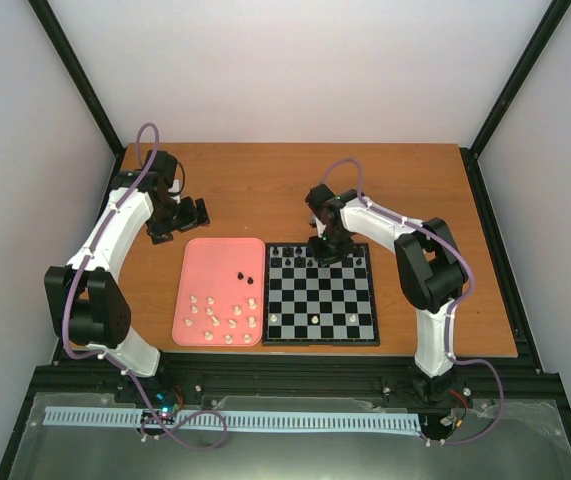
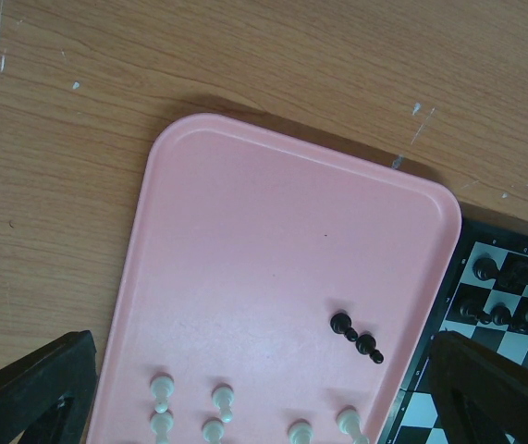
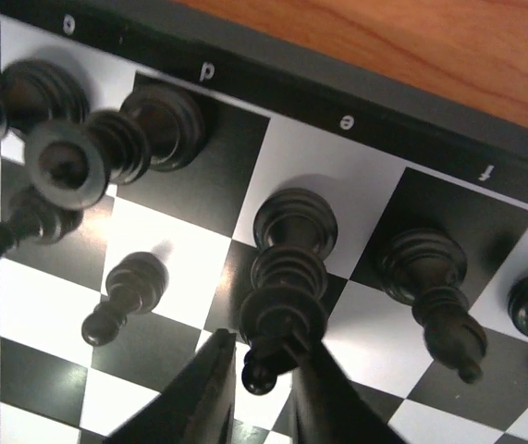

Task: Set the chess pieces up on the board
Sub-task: Place the chess piece on the chessboard, then pick up the chess piece from the storage box.

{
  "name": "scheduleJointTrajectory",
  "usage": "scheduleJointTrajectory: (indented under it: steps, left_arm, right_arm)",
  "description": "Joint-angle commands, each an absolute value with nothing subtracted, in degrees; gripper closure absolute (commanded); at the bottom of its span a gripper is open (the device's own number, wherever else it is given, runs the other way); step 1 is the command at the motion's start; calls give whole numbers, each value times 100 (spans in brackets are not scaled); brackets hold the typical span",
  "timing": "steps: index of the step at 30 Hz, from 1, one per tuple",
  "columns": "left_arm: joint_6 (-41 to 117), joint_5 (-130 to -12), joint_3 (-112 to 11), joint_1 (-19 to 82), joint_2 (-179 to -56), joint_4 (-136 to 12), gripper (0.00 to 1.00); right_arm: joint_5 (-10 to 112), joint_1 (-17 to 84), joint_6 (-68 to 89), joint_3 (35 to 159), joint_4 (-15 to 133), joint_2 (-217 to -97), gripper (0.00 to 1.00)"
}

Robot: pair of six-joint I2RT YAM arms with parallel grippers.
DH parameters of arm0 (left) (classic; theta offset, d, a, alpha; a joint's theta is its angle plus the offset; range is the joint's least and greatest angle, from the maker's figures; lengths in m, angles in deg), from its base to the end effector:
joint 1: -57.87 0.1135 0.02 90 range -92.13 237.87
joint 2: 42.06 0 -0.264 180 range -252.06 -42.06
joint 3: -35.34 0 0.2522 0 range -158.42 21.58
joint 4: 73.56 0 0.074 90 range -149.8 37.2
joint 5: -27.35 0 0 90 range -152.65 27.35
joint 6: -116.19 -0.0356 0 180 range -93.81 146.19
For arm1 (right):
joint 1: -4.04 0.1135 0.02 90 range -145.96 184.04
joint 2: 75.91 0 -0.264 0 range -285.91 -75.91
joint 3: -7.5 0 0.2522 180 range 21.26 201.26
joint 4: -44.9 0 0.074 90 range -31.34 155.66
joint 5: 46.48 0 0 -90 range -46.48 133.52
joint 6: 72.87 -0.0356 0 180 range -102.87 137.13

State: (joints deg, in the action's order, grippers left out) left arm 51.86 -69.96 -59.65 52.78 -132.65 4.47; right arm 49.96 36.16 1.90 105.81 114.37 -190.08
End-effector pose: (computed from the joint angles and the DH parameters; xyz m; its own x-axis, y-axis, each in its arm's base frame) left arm 0.3034 -0.0316 0.2920 -0.9149 -0.3499 -0.2011 -0.3025 0.9245 -0.2321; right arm 0.3194 0.2052 0.1764 -0.9553 -0.2915 -0.0492 -0.2955 0.9466 0.1293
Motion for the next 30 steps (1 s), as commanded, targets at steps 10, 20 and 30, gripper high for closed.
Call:
scheduleJointTrajectory:
  steps: [10, 20, 30]
  left_arm:
    - [5108, -6991, -6024, 5329, -13126, 393, 0]
    - [5077, -6797, -6237, 5325, -13081, 624, 0]
    - [5045, -6701, -6167, 5329, -12863, 835, 0]
  right_arm:
    - [4959, 3693, 28, 10677, 11757, -18078, 53]
    - [5630, 4962, -40, 12340, 11778, -18722, 48]
    - [6063, 5614, 108, 13273, 11463, -20284, 54]
